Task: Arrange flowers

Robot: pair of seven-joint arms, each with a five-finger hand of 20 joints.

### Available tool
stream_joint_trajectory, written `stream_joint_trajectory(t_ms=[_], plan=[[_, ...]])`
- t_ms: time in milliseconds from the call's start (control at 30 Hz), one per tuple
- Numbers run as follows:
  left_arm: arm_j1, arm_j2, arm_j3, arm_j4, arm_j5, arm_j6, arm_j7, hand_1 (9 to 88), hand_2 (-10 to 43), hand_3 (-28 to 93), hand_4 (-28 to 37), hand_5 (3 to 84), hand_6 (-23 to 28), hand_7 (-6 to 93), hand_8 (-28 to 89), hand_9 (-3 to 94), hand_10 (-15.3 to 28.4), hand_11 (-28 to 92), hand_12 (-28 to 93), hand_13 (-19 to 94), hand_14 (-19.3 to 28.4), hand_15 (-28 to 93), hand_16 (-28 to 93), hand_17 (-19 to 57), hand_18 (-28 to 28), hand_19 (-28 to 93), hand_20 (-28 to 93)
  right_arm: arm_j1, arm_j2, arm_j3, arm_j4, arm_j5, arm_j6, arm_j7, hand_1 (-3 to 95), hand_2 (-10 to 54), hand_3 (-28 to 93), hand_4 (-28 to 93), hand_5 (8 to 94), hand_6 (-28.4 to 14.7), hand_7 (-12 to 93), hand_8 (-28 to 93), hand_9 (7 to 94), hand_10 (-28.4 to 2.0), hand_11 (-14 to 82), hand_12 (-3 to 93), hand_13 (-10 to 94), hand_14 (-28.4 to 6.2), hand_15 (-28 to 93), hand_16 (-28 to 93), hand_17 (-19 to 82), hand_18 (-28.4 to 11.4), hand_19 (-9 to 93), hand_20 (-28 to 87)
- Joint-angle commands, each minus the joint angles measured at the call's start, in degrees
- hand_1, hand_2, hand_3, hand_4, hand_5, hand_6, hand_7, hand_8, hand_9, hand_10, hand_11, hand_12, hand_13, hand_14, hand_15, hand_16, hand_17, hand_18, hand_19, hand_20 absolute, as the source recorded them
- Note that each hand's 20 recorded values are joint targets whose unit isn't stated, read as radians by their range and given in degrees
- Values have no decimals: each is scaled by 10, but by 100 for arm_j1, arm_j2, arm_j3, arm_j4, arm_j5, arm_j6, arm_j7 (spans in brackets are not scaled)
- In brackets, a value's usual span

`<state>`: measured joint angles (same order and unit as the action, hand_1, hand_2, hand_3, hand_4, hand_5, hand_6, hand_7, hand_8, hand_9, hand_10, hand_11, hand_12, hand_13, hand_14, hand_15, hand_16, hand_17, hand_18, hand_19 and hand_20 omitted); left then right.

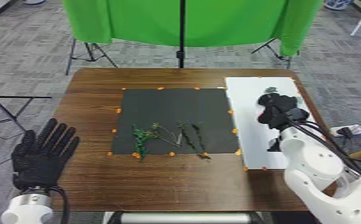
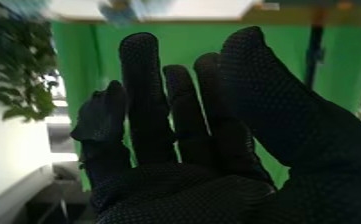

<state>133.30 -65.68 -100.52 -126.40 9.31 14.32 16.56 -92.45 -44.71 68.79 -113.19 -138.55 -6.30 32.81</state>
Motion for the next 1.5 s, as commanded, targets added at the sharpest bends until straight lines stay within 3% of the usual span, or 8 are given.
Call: stream_joint_trajectory(t_ms=[33, 267, 400, 933, 1267, 1433, 1467, 1500], plan=[[30, -15, -28, 13, -17, 17, -31, 249, 142, 764, -283, 431, 81, 109, -84, 358, 142, 162, 122, 276, 143, 332, -30, -45, 130, 268, 165, 280, 11, -550, 893, -174, 530, -102, 518, -95, 823, -283, 494, -37, 131, -111, 453, -127, 73, 143, 489, -144, 542, 203, 254, -247, 830, 550], [-35, -25, -124, 67, -212, 98, 65, 250, 144, 763, -283, 432, 82, 110, -84, 359, 142, 164, 123, 277, 143, 332, -31, -45, 130, 269, 165, 916, 50, -1346, 1442, -338, 1460, 57, 594, -95, 703, -283, 624, -17, 192, -97, 601, -120, 128, 148, 589, -111, 468, 356, 293, -237, 848, 539], [5, -34, -110, 43, -194, 90, 37, 249, 145, 765, -283, 434, 82, 111, -84, 359, 143, 167, 123, 277, 143, 334, -31, -45, 130, 269, 165, 855, 65, -1300, 1260, -409, 1411, 70, 639, -95, 649, -283, 763, -8, 319, 59, 832, -101, 84, 377, 675, -99, 503, 419, 318, -225, 858, 536], [90, 35, -130, -19, -115, 68, 37, 249, 144, 764, -283, 433, 83, 109, -84, 359, 143, 165, 122, 277, 144, 333, -32, -44, 129, 268, 164, 1866, -430, -1823, -243, 1446, 1252, -425, 641, -95, 683, -283, 785, -22, 277, 147, 849, -96, 105, 445, 690, -105, 537, 442, 327, -233, 857, 543], [70, 99, -16, -33, 3, 227, -104, 248, 144, 764, -283, 433, 83, 109, -83, 359, 144, 165, 123, 278, 143, 332, -31, -44, 129, 269, 164, 2871, -2080, -3391, 732, 1637, 1427, -2588, 630, -95, 693, -283, 775, -17, 298, 120, 842, -90, 108, 436, 680, -99, 546, 438, 320, -226, 858, 541], [-47, 248, 59, -51, 15, 373, -117, 249, 149, 761, -283, 436, 85, 110, -83, 361, 144, 168, 124, 278, 144, 337, -31, -45, 129, 271, 165, 3212, -2435, -3959, 1133, 2052, 1313, -2298, 620, -95, 695, -283, 752, -11, 345, 76, 832, -88, 109, 425, 667, -92, 541, 440, 304, -217, 832, 536], [-277, 275, 102, 75, 16, 482, -206, 249, 149, 760, -283, 437, 85, 109, -84, 361, 144, 168, 123, 278, 144, 337, -31, -45, 129, 272, 165, 3270, -2645, -3936, 1431, 2099, 1259, -2379, 620, -95, 694, -283, 750, -10, 350, 71, 833, -88, 108, 423, 667, -92, 540, 440, 303, -217, 830, 535], [-170, 297, 97, 2, 16, 508, -148, 249, 150, 760, -283, 437, 86, 109, -84, 362, 145, 168, 123, 278, 144, 337, -32, -45, 129, 272, 165, 3265, -2678, -4014, 1422, 2111, 1243, -2347, 619, -95, 694, -283, 749, -10, 354, 68, 831, -89, 108, 422, 667, -91, 540, 440, 301, -216, 828, 535]])
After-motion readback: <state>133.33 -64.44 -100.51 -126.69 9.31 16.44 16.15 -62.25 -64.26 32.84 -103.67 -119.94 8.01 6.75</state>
